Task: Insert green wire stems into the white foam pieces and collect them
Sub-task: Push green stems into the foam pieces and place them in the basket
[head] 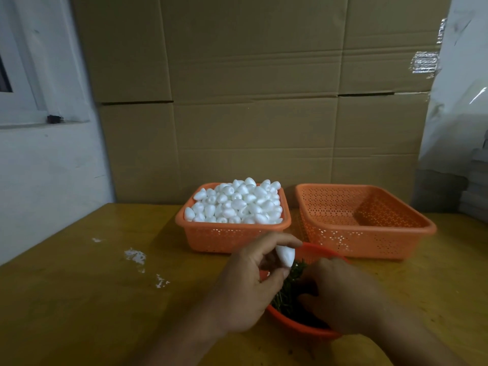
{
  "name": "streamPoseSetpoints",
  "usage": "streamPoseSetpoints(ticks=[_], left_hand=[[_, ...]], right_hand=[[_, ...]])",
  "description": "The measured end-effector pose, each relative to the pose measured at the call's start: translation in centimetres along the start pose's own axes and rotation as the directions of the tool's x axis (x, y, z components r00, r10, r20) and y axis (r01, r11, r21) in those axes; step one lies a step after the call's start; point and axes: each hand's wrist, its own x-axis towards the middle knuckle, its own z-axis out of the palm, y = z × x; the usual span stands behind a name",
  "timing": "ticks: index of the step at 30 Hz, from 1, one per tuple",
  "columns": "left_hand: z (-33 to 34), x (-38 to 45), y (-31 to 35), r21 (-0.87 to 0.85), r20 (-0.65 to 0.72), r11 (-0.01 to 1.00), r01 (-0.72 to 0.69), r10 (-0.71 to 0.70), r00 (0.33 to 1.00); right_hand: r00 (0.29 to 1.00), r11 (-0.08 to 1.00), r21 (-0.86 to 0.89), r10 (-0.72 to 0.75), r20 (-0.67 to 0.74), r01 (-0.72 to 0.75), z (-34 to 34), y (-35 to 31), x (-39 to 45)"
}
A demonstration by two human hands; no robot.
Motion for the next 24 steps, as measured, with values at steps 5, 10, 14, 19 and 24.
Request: streamPoseSetpoints(ticks=[5, 10, 14, 19, 24], left_hand=[[0.4, -0.1, -0.1, -0.066, -0.026, 0.998, 0.016, -0.017, 0.999], [0.5, 0.0, 0.3, -0.148, -0.028, 0.987, 0.067, -0.072, 0.997], [0.5, 0.2, 0.7, -0.347, -0.019, 0.921, 0.175, -0.194, 0.981], [0.0, 0.2, 1.1, -0.544, -0.029, 0.792, 0.277, -0.347, 0.937], [-0.5, 0.6, 1.2, -0.728, 0.046, 0.594, 0.342, -0.455, 0.889]], right_hand=[[0.998, 0.995, 0.076, 0.058, -0.002, -0.058, 0.0, 0.0, -0.2], [0.993, 0.985, 0.134, 0.111, -0.03, -0.106, -0.4, 0.2, -0.5], [0.989, 0.979, 0.166, 0.133, -0.067, -0.12, -0.4, 0.4, -0.5], [0.959, 0.975, 0.198, 0.145, -0.244, -0.097, -0.3, 0.2, -0.5], [0.919, 0.861, 0.498, 0.11, -0.379, 0.102, -0.8, 0.1, -0.6]])
